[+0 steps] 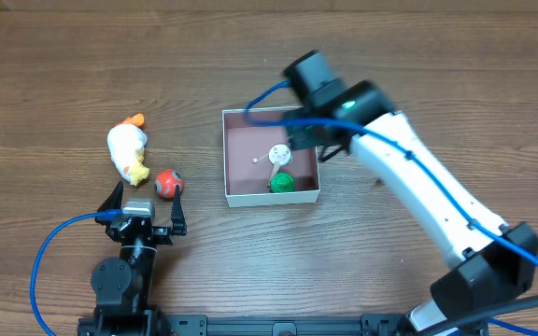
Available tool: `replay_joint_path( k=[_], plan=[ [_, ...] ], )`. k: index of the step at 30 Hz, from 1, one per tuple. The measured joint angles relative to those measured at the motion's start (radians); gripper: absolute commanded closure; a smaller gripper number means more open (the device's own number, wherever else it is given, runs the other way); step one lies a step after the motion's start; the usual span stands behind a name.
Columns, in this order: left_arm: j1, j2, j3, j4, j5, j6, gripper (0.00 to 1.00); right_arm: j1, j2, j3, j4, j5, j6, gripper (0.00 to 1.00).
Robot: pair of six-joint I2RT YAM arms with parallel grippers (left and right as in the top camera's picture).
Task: Pack container
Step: 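Carry the green toy into the box, lower and release it, then lower the right gripper onto the orange dinosaur and grasp it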
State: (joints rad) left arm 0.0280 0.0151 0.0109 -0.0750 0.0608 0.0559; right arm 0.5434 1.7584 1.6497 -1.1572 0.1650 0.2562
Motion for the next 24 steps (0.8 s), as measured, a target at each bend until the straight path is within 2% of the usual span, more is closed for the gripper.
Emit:
replay_joint_path(
  k=[6, 9, 14, 24],
  plan=[
    [0.0, 0.0, 0.0, 0.0, 0.0, 0.0, 0.0, -0.238, -0.002, -0.003, -0.038, 0.037, -0.006, 0.21],
    [0.0, 0.0, 0.0, 0.0, 0.0, 0.0, 0.0, -0.299, -0.002, -0.023, -0.025, 0.034, -0.03, 0.19],
    [0.0, 0.0, 0.0, 0.0, 0.0, 0.0, 0.0, -0.359, -0.002, -0.082, 0.029, 0.029, -0.059, 0.15],
    [0.0, 0.0, 0.0, 0.0, 0.0, 0.0, 0.0, -0.422, -0.002, -0.307, 0.222, 0.022, -0.076, 0.16]
  ],
)
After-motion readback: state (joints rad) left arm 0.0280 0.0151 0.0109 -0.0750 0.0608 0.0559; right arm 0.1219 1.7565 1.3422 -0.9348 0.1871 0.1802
